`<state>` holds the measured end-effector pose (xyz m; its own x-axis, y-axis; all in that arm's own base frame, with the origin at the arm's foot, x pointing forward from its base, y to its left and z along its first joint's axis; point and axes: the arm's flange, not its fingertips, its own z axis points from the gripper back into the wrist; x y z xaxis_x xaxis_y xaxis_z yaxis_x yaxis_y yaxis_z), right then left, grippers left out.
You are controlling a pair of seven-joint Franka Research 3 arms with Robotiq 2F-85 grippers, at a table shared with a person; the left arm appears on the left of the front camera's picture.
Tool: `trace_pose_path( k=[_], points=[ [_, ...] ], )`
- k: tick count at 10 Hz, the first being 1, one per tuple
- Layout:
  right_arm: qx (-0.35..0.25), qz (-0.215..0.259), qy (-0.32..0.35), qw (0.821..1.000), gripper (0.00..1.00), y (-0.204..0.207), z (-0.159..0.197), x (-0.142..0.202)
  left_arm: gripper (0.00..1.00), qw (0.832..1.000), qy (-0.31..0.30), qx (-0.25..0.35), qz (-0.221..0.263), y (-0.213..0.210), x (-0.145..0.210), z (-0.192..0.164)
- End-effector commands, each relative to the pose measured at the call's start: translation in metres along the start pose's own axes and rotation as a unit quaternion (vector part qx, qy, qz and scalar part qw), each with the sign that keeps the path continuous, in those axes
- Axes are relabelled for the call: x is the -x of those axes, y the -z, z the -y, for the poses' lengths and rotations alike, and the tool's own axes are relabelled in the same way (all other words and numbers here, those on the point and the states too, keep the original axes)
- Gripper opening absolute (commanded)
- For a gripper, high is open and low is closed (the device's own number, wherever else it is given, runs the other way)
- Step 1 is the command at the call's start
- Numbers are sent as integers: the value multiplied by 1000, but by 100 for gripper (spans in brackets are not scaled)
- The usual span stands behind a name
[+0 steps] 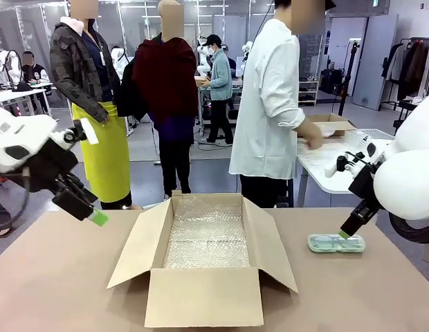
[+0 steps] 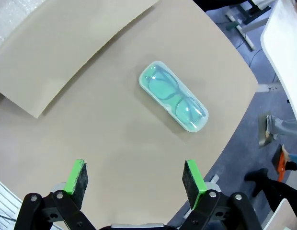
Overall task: Pack the glasses set securely to prepare it for shipping.
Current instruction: Place the Glasses case inside the Package Box.
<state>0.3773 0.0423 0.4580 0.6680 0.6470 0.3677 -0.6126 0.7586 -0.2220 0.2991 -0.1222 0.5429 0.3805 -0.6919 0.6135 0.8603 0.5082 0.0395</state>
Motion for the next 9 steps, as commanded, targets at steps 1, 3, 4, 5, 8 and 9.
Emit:
trace_pose_path(
  k=[1, 3, 4, 5, 8, 9],
  points=[
    [14, 35, 28, 999, 100, 9, 0, -8, 100, 1000, -2, 2, 7, 7, 37, 16],
    [0, 0, 0, 1000, 100, 0, 0, 0, 100, 1000, 0, 0, 0, 0, 0, 0],
    [0, 0, 0, 1000, 100, 0, 0, 0, 100, 1000, 0, 0, 0, 0, 0, 0],
    [3, 7, 5, 1000, 100, 3, 2, -2, 100, 1000, 0, 0, 0, 0, 0, 0],
    [-32, -78, -252, 964, 100, 16, 60, -44, 100, 1000, 0, 0, 0, 0, 0, 0],
    [-42, -73, -278, 957, 100, 35, 71, -54, 100, 1000, 0, 0, 0, 0, 0, 0]
  ],
)
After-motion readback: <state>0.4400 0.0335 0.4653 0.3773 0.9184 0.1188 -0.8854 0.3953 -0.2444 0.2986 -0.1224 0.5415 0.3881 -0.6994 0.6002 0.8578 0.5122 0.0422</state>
